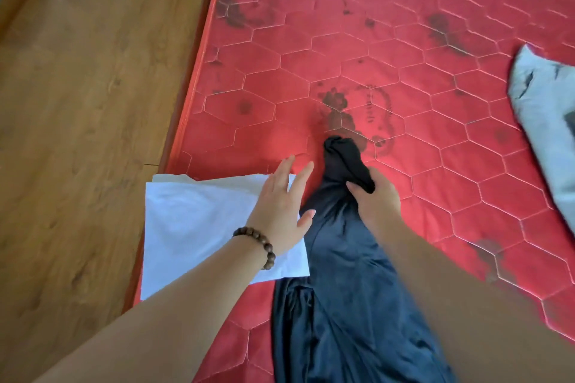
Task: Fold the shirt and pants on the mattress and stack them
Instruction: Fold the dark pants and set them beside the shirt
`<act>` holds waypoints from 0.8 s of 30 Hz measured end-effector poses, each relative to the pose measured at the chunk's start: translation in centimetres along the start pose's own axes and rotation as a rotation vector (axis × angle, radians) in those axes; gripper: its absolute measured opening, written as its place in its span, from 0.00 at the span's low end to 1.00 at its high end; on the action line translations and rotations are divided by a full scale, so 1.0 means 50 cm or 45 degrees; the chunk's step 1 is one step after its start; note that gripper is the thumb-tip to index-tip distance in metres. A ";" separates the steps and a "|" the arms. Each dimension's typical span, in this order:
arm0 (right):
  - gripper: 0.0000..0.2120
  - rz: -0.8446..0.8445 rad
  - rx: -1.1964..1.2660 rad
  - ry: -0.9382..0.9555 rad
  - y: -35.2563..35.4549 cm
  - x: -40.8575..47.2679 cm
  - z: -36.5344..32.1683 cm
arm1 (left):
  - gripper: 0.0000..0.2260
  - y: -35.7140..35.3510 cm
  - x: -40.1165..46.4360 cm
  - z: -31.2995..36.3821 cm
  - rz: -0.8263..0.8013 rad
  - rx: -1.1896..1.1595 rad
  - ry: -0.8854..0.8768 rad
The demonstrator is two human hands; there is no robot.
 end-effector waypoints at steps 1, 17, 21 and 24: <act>0.07 -0.050 0.055 0.031 0.017 -0.018 -0.009 | 0.37 -0.002 0.010 0.018 -0.031 -0.117 0.037; 0.22 -0.517 0.966 -0.090 0.525 -0.292 -0.075 | 0.08 0.089 0.021 0.639 -0.091 -0.872 0.051; 0.11 -0.152 0.979 0.065 0.793 -0.376 -0.124 | 0.09 0.139 -0.008 0.880 -0.205 -0.831 -0.102; 0.06 0.047 0.962 0.184 0.978 -0.463 -0.171 | 0.10 0.185 -0.036 1.034 -0.289 -0.873 -0.101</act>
Point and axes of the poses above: each hand's wrist, its own x-axis towards the middle knuckle, its own y-axis out of the back of the hand, z = x × y, the point moved 10 cm from there along x, towards the middle knuckle, and after that the axes turned 10 degrees about x, right-handed, at the moved point
